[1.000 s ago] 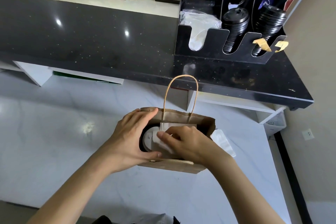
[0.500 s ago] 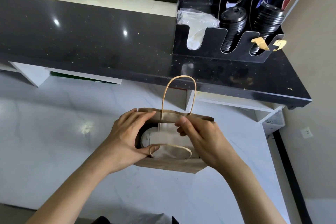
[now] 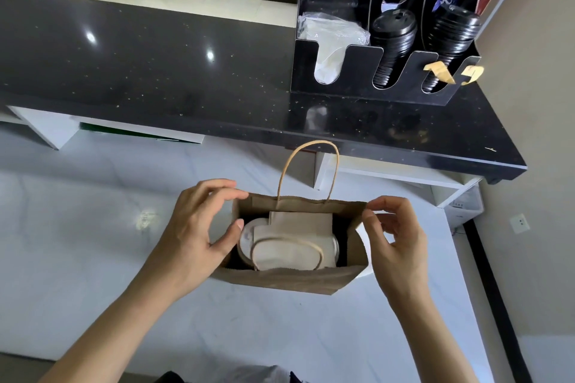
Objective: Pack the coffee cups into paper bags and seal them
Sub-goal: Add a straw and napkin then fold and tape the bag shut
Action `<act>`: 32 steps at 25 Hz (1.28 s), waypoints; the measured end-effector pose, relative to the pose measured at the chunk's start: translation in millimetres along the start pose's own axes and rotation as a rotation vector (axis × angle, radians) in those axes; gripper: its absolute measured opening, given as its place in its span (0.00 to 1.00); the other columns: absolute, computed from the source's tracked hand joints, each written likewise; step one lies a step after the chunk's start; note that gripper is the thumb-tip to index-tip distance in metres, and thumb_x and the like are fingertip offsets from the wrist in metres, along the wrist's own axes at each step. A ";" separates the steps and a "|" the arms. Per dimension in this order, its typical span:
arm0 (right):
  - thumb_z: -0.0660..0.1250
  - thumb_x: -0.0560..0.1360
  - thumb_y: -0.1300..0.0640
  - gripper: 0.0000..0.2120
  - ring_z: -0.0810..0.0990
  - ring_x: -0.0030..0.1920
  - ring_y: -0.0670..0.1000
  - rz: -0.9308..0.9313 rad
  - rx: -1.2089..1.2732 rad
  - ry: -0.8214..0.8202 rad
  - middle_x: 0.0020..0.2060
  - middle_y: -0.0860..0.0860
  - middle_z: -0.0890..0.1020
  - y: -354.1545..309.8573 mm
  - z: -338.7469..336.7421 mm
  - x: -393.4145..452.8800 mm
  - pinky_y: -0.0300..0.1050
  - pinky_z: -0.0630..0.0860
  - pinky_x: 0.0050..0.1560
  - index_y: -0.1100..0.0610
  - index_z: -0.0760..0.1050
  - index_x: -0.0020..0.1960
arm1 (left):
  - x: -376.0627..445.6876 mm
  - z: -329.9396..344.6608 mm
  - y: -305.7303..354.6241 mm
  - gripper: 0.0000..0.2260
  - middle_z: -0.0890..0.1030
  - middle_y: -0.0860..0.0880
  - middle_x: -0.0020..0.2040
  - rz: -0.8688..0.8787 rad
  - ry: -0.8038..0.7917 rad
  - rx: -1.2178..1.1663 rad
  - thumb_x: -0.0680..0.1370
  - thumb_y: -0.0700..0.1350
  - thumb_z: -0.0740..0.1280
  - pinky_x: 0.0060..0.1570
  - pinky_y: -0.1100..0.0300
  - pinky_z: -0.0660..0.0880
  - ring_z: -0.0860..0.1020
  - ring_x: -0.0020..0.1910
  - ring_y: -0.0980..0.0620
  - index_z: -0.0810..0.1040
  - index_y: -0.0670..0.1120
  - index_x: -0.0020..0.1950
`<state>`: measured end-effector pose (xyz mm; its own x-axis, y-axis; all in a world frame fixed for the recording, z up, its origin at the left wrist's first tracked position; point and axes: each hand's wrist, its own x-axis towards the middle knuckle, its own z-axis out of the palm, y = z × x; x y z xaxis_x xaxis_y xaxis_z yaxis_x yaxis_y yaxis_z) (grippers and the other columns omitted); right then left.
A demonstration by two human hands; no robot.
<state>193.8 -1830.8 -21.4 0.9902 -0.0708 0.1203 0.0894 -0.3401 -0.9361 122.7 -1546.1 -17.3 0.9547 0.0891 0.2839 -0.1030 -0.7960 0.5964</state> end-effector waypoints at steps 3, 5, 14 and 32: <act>0.69 0.79 0.60 0.09 0.84 0.47 0.46 0.038 0.019 -0.004 0.46 0.43 0.85 2.6 -3.4 -8.3 0.35 0.73 0.43 0.46 0.76 0.54 | -7.4 1.1 -3.6 0.17 0.73 0.61 0.65 -0.046 0.015 -0.029 0.79 0.55 0.65 0.66 0.69 0.64 0.71 0.66 0.56 0.74 0.54 0.67; 0.68 0.80 0.58 0.07 0.85 0.49 0.48 0.065 0.041 -0.034 0.45 0.42 0.85 5.0 -4.7 -12.8 0.43 0.76 0.46 0.47 0.77 0.53 | -13.0 1.5 -5.3 0.16 0.72 0.65 0.65 -0.118 0.019 -0.086 0.80 0.55 0.67 0.64 0.69 0.66 0.71 0.65 0.60 0.71 0.57 0.67; 0.60 0.79 0.43 0.12 0.78 0.56 0.44 0.084 0.062 -0.245 0.53 0.42 0.80 20.8 -11.1 -32.7 0.28 0.71 0.49 0.42 0.81 0.50 | -30.2 -10.6 -5.3 0.19 0.80 0.65 0.60 -0.304 -0.176 -0.318 0.69 0.59 0.60 0.62 0.69 0.67 0.73 0.65 0.65 0.77 0.60 0.58; 0.69 0.78 0.49 0.07 0.76 0.65 0.38 0.002 -0.071 -0.320 0.63 0.33 0.79 43.7 -10.2 -42.2 0.34 0.74 0.58 0.44 0.84 0.53 | -34.8 4.6 -12.6 0.13 0.82 0.60 0.59 -0.301 -0.182 -0.378 0.78 0.39 0.73 0.57 0.57 0.79 0.82 0.58 0.56 0.82 0.56 0.57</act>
<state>154.8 -1852.3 -64.0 0.9749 0.2227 -0.0023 0.0904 -0.4053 -0.9097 92.1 -1541.9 -38.2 0.9872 0.1487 -0.0574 0.1224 -0.4760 0.8709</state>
